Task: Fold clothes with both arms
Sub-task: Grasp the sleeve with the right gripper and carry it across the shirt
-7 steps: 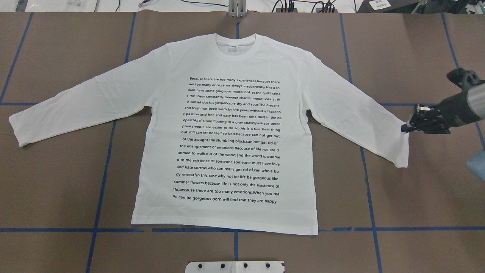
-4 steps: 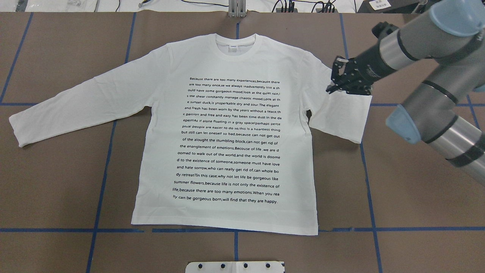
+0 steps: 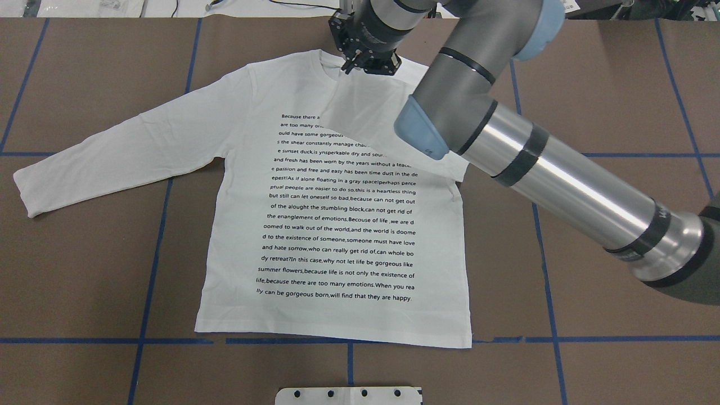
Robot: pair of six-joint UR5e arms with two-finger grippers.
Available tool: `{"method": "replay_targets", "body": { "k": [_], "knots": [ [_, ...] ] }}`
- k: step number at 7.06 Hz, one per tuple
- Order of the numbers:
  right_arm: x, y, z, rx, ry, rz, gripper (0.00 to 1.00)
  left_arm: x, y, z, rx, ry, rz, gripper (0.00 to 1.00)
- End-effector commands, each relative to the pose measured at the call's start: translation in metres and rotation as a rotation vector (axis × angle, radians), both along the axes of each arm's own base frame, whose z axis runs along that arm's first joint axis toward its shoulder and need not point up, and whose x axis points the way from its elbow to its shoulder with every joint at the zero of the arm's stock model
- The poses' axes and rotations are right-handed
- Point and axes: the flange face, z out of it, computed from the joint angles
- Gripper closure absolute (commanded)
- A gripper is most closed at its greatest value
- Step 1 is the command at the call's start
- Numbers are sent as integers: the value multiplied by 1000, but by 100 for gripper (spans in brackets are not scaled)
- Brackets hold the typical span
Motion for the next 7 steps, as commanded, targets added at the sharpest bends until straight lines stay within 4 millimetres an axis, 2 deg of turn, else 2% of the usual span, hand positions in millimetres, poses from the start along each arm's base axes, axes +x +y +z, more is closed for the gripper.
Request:
{"method": "replay_targets", "body": {
  "k": [1,2,3,4,7],
  "knots": [
    [-127,43,-21,113,-45,40,100,0,0,0,0,0,0,0],
    [-152,58,-9,114,-34,21,100,0,0,0,0,0,0,0],
    [-176,71,-22,130,-25,34,100,0,0,1,-2,-1,0,0],
    [-191,75,-41,136,-21,35,100,1,0,2,-4,-1,1,0],
    [-202,79,-43,156,-32,59,100,1,0,-2,8,1,3,0]
  ]
}}
